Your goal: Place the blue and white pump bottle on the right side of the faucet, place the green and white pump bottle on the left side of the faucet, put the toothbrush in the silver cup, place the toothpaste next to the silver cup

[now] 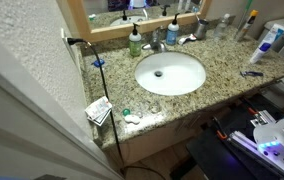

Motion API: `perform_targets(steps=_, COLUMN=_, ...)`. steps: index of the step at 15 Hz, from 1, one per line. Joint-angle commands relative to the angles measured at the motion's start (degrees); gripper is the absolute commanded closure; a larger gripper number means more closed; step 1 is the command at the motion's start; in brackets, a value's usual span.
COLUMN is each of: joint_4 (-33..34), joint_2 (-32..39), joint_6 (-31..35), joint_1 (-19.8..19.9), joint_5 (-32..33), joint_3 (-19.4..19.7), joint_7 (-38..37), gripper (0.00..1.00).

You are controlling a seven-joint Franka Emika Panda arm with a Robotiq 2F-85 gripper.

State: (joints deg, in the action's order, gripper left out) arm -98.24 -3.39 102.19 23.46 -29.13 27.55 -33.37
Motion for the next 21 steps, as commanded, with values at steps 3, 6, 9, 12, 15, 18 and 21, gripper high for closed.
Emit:
perform_targets(steps=3, joint_4=7.1, joint_2=13.6, joint_6=5.3, joint_1=0.7, joint_5=-3.3, joint_3=-1.7, joint_7=-9.4, gripper=0.99)
perform_targets(steps=6, joint_4=5.6, joint_2=13.1, joint_6=5.3, joint_1=1.1, joint_5=-1.9, joint_3=-2.5, joint_7=-8.6, gripper=0.97)
perform_targets(steps=9, joint_4=9.2, joint_2=19.3, joint_6=11.1, joint_1=0.8, joint_5=-1.1, joint_3=-2.6, joint_7=-13.6, gripper=0.99)
perform_targets(steps=12, joint_4=12.2, joint_2=24.1, joint_6=14.7, joint_1=1.1, joint_5=-1.9, joint_3=-3.7, joint_7=-18.6, gripper=0.99)
perform_targets(steps=15, joint_4=15.3, joint_2=29.4, joint_6=14.0, joint_1=1.7, joint_5=-1.1, joint_3=-5.3, joint_7=-23.7, gripper=0.99)
perform_targets(steps=18, joint_4=17.4, joint_2=33.6, joint_6=10.8, joint_1=2.7, joint_5=-1.2, joint_3=-7.0, joint_7=-28.1, gripper=0.99)
perform_targets(steps=21, joint_4=15.2, joint_2=33.0, joint_6=13.6, joint_1=2.3, joint_5=-0.4, joint_3=-7.8, joint_7=-27.7, gripper=0.97)
